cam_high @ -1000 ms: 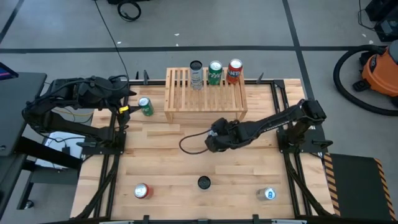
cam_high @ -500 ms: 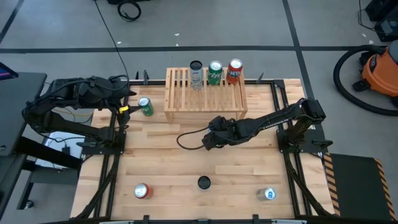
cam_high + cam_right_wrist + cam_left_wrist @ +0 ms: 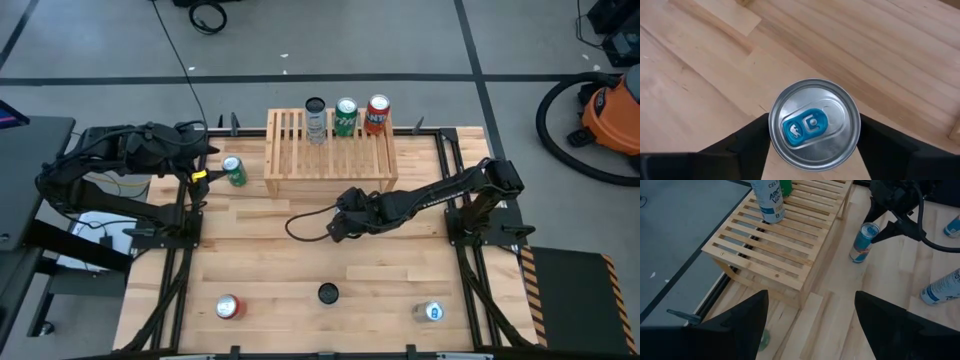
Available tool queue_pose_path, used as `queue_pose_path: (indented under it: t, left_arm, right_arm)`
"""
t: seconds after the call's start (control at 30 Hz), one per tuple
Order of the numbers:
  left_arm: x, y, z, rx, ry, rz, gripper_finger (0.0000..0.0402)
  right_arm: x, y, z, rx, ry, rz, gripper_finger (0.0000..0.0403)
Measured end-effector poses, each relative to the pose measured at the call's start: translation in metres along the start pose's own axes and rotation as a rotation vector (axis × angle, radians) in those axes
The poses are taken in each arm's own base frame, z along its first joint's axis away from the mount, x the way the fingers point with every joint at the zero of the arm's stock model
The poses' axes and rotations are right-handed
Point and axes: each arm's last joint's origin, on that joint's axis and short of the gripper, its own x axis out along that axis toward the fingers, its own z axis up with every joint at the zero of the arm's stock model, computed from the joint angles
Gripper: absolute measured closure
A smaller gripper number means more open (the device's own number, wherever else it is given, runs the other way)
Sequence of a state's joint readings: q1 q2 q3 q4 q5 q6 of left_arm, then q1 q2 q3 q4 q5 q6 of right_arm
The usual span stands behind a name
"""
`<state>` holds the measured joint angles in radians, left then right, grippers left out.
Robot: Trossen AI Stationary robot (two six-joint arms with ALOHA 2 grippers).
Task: Place canned beverage on shelf
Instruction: Put the top blue soda can on the shelf
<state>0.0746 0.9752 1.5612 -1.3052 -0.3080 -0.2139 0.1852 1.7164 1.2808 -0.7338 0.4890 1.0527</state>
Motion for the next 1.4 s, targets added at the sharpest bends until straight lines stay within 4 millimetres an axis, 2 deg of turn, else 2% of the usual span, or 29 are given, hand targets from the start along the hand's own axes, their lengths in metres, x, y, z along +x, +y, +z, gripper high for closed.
queue_pose_path:
  t: [0.1,0.23,0.4,0.6,0.9,1.13,1.4]
  left_arm:
    - [0.000,0.000,0.000,-0.003,0.000,0.000,0.0102]
    - [0.000,0.000,0.000,-0.003,0.000,0.000,0.0102]
    - [0.000,0.000,0.000,-0.002,0.000,0.000,0.0102]
    - [0.000,0.000,0.000,0.000,0.001,0.000,0.0102]
    - [0.000,0.000,0.000,-0.004,0.001,0.000,0.0102]
    - [0.000,0.000,0.000,-0.016,0.001,0.000,0.0102]
    - [0.000,0.000,0.000,-0.018,0.001,0.000,0.0102]
  right_arm:
    - [0.000,0.000,0.000,-0.013,0.013,0.008,0.0153]
    - [-0.002,0.002,0.003,-0.052,0.049,0.040,0.0154]
    - [-0.014,0.011,0.020,-0.121,0.075,0.137,0.0154]
    - [-0.033,0.018,0.054,-0.200,0.039,0.240,0.0154]
    - [-0.061,0.012,0.116,-0.289,-0.080,0.346,0.0154]
    - [-0.080,-0.002,0.158,-0.390,-0.205,0.390,0.0154]
    - [-0.086,-0.024,0.196,-0.450,-0.319,0.413,0.0154]
